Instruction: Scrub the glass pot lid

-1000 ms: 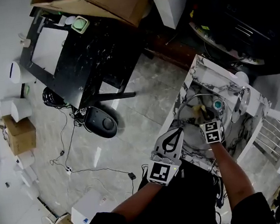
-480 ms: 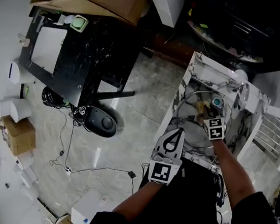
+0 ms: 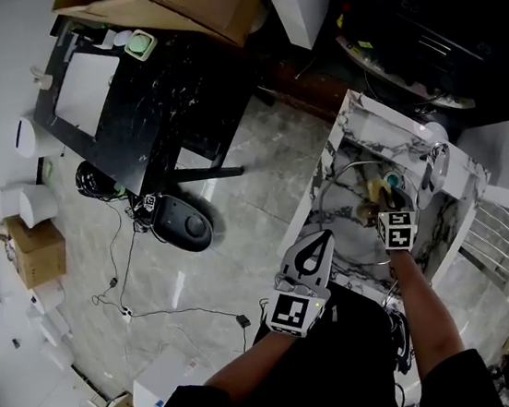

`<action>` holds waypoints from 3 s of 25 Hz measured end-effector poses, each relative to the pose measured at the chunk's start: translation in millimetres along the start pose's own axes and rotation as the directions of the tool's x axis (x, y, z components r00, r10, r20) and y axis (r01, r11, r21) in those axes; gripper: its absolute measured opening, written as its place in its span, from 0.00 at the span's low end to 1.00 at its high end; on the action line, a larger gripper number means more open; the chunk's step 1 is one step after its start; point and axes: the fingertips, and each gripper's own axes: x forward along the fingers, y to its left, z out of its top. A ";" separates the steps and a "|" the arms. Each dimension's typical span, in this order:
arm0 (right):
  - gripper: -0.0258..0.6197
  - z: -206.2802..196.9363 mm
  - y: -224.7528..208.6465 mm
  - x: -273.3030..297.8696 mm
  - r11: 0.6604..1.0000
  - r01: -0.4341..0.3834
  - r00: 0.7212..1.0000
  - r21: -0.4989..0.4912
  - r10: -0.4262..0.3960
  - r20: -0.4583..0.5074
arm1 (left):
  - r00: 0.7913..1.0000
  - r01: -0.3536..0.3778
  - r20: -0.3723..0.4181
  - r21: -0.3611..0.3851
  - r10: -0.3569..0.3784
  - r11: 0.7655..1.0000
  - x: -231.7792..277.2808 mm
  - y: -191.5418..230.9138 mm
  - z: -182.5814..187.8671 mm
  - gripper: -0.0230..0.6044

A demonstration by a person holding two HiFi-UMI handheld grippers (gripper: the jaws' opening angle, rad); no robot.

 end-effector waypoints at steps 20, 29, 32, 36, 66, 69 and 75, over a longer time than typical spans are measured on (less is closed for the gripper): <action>0.13 -23.2 -31.9 -28.7 0.989 0.147 0.987 0.007 -0.146 -0.062 | 0.999 0.046 0.013 -0.010 -0.046 0.999 -10.2 -14.7 -1.9 0.06; 0.13 -32.1 -38.7 -40.2 0.983 0.183 0.978 -0.012 -0.183 -0.103 | 0.999 0.037 0.026 -0.003 -0.037 0.999 -20.7 -6.8 -3.1 0.06; 0.13 -36.1 -39.9 -45.7 0.980 0.198 0.972 -0.023 -0.199 -0.122 | 0.999 0.043 0.029 -0.014 -0.042 0.999 -24.1 -5.2 -3.0 0.06; 0.13 -41.6 -39.4 -53.8 0.975 0.214 0.966 -0.062 -0.220 -0.138 | 0.998 0.062 0.034 -0.016 -0.062 0.998 -30.2 -7.3 -5.0 0.06; 0.13 -85.4 -13.5 -96.2 0.982 0.170 0.951 -0.079 -0.185 -0.247 | 0.979 0.199 0.022 0.105 -0.202 0.974 -51.6 -15.8 -5.3 0.06; 0.13 -85.7 -5.6 -95.7 0.987 0.146 0.954 -0.073 -0.160 -0.254 | 0.979 0.200 0.021 0.054 -0.202 0.978 -49.4 -8.0 -11.5 0.06; 0.13 -87.6 5.3 -90.3 0.990 0.105 0.953 -0.092 -0.127 -0.274 | 0.982 0.187 0.027 0.034 -0.188 0.982 -50.8 5.8 -9.8 0.06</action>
